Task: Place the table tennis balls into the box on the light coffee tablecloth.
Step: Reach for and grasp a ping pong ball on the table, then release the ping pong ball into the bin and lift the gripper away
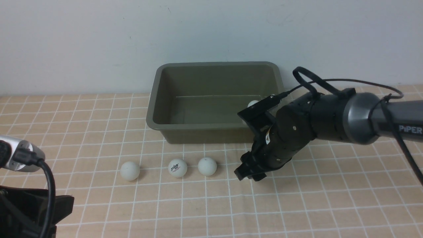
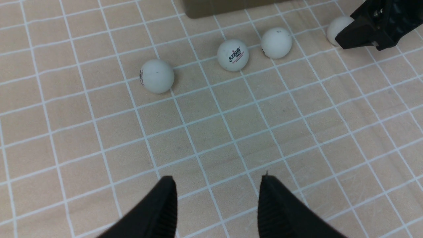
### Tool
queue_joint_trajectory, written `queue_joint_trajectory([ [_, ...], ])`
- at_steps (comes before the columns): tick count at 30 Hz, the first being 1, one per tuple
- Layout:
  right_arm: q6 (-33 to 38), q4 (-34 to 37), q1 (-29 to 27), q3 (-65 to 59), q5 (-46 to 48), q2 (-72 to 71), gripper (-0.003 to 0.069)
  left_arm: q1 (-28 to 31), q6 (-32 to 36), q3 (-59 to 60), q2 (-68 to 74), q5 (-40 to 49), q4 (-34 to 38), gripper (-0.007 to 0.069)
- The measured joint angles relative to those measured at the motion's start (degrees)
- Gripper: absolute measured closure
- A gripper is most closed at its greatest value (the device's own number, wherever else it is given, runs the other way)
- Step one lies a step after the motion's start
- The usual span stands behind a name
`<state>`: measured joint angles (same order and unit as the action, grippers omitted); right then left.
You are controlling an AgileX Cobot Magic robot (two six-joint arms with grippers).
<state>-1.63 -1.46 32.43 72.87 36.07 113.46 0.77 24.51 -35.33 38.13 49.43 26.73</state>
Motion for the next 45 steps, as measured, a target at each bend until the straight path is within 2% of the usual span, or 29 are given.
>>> queue_joint_trajectory([
  [6, 0.0, -2.7, 0.0, 0.1, -0.9, 0.3, 0.0309, 0.0, 0.0, 0.0, 0.0, 0.0, 0.0, 0.0347],
  [9, -1.0, -7.0, 0.0, 0.1, -0.9, 0.3, 0.0311, 0.0, 0.0, 0.0, 0.0, 0.0, 0.0, 0.0347],
  [14, -2.7, -9.1, 0.0, 0.1, 2.1, -0.6, 0.0311, 0.0, 0.0, 0.0, 0.0, 0.0, 0.0, 0.0347],
  [17, -2.2, -7.8, 0.2, 0.1, 5.7, -3.6, 0.0311, 0.0, 0.0, 0.0, 0.0, 0.0, 0.0, 0.0347],
  [21, 4.1, -2.1, 1.1, 0.1, 11.3, -10.7, 0.0311, 0.0, 0.0, 0.0, 0.0, 0.0, 0.0, 0.0347],
  [25, 7.8, 1.5, 1.1, 0.2, 11.4, -16.5, 0.0311, 0.0, 0.0, 0.0, 0.0, -0.1, 0.0, 0.0347],
  [28, 8.5, 1.5, 0.7, 2.0, 10.4, -17.7, 0.0311, 0.0, 0.0, 0.0, 0.0, -0.1, 0.0, 0.0347],
  [36, 10.4, 1.8, -3.8, 16.0, 11.6, -7.8, 0.0311, 0.0, 0.0, 0.0, 0.0, -0.1, 0.0, 0.0347],
  [45, 17.8, 5.9, -5.8, 28.1, 10.9, 1.9, 0.0311, 0.0, 0.0, 0.0, 0.0, 1.0, 0.0, 0.0347],
])
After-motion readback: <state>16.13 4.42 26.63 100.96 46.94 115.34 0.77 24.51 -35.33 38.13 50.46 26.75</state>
